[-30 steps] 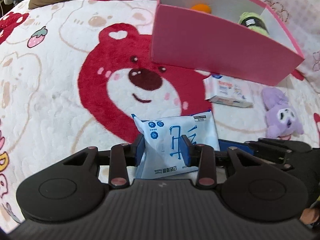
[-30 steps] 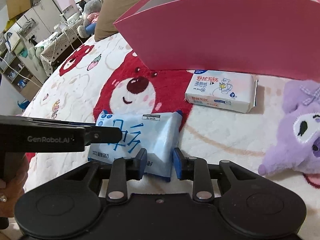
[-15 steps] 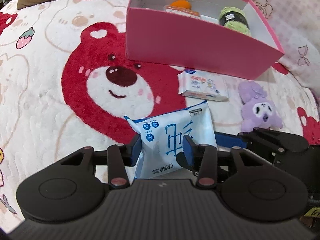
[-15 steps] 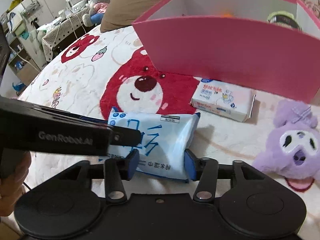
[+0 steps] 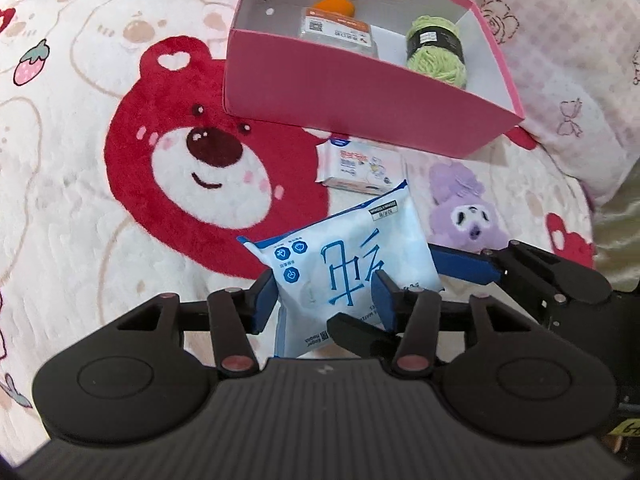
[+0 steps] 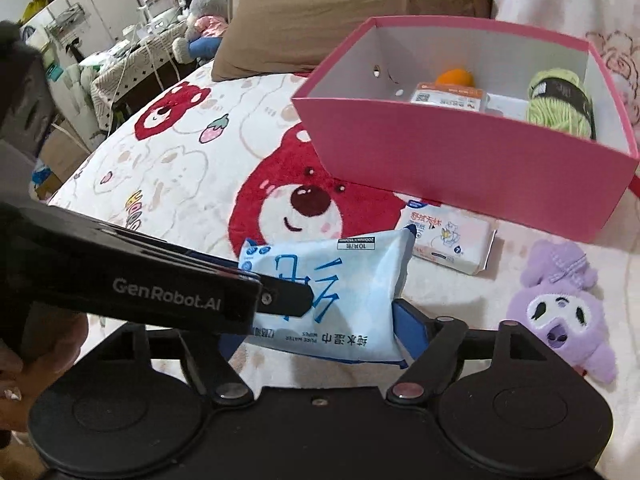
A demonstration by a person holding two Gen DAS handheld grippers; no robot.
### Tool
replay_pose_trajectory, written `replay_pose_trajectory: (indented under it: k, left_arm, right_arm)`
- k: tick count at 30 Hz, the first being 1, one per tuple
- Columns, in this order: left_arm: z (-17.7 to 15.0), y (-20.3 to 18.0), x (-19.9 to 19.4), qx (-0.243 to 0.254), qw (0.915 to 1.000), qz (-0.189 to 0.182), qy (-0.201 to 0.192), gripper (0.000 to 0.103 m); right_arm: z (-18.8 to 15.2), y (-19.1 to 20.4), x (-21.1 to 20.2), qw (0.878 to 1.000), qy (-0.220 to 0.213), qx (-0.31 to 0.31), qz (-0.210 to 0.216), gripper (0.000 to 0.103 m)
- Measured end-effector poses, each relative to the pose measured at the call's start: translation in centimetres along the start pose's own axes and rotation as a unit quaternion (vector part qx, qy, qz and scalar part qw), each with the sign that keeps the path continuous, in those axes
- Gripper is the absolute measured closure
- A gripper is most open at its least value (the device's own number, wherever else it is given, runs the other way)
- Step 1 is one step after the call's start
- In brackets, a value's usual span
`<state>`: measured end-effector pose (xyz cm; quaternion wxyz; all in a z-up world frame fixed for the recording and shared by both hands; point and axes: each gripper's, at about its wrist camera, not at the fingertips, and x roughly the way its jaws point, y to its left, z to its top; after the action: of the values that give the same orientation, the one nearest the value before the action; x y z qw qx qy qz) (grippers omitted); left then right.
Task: Organize objects
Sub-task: 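Lift the wipes pack with the left gripper toward the pink box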
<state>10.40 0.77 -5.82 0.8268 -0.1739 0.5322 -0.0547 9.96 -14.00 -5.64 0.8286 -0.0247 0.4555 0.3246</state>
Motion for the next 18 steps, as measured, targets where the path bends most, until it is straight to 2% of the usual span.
replay_pose_trajectory:
  k: [7,10,12,18]
  left_arm:
    - [0.8,-0.9,-2.2,0.018,0.9993,-0.014,-0.029,0.055]
    - [1.1,-1.8,-3.1,0.043,0.9983,-0.004,-0.040,0.057]
    - [1.4,-2.3,-3.4,0.056,0.9979,0.001,-0.034,0.058]
    - [2.4,-2.5,-4.1,0.053,0.9982,-0.017,-0.023,0.058]
  right_arm:
    - [1.1,0.3,-2.1,1.000,-0.004,0.002,0.003,0.016]
    - [1.5,0.3,-3.0,1.000,-0.009,0.001,0.006,0.016]
    - [1.7,0.4,-3.5,1.000,-0.011,-0.003,0.006,0.016]
    - [2.1,0.6,-4.6,1.000,-0.020,-0.014,-0.005,0.016]
